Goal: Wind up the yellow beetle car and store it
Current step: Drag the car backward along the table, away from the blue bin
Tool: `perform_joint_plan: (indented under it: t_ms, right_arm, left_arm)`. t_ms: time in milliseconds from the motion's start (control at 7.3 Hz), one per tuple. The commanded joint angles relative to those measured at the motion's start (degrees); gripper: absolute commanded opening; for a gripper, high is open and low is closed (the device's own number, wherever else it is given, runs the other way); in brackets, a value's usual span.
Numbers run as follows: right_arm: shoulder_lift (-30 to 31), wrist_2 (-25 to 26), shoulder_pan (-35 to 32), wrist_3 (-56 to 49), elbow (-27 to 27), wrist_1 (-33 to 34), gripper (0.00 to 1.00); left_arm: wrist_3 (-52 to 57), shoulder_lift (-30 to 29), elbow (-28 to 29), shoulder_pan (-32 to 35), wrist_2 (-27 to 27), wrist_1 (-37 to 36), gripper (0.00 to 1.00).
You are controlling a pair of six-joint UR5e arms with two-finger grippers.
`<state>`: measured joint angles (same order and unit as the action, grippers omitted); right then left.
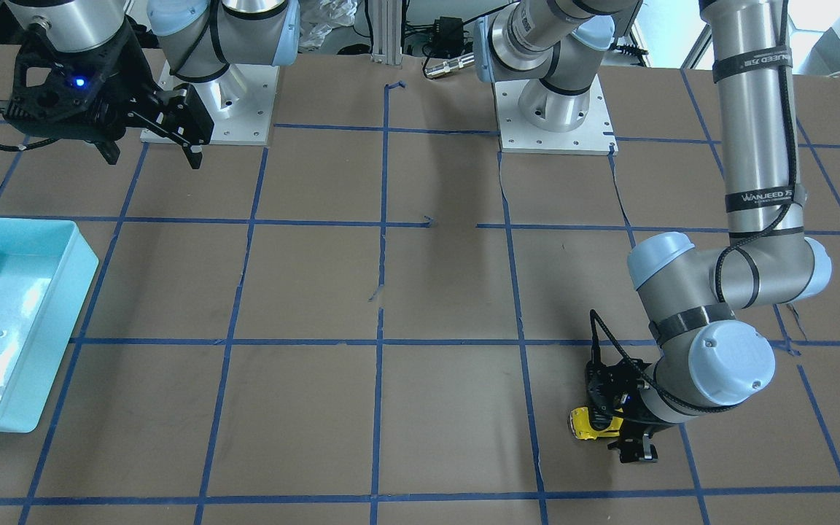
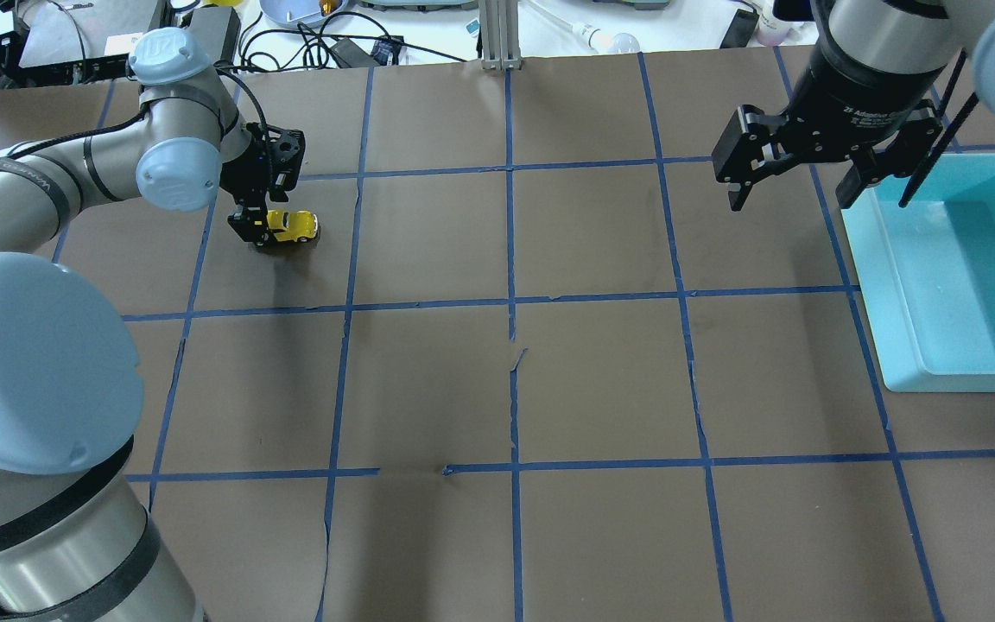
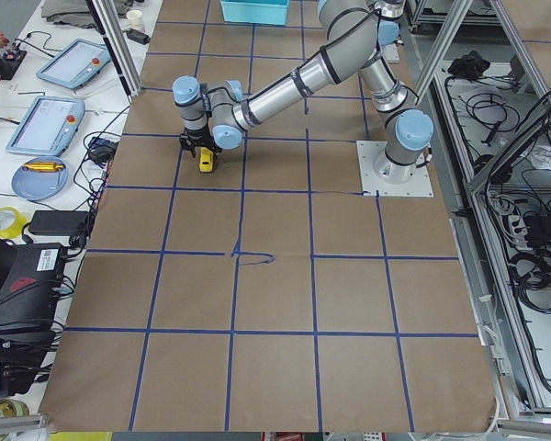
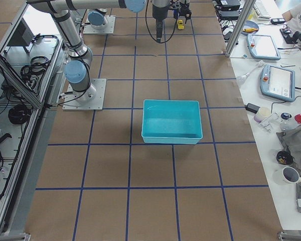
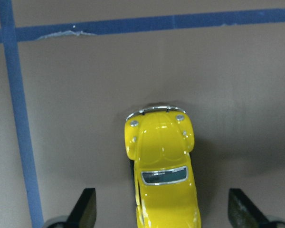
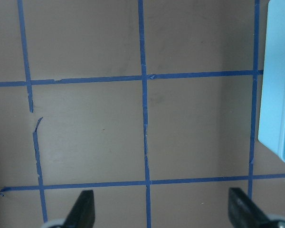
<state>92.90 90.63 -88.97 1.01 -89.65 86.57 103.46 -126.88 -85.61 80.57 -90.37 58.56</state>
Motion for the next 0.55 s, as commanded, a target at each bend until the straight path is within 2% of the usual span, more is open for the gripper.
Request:
perform_joint_plan:
  t_ms: [0, 411]
  right_arm:
    - [0.0, -0.28, 0.03, 0.13, 0.0, -0.08, 1.0]
    - [-0.09, -0.2, 0.03, 0.22, 0.0, 0.0, 1.0]
  left_arm:
    - [0.07, 0.14, 0.0, 0.03, 0.02, -0.02, 0.15]
    - [0.16, 0.05, 0.0, 0.03, 0.02, -0.02, 0.14]
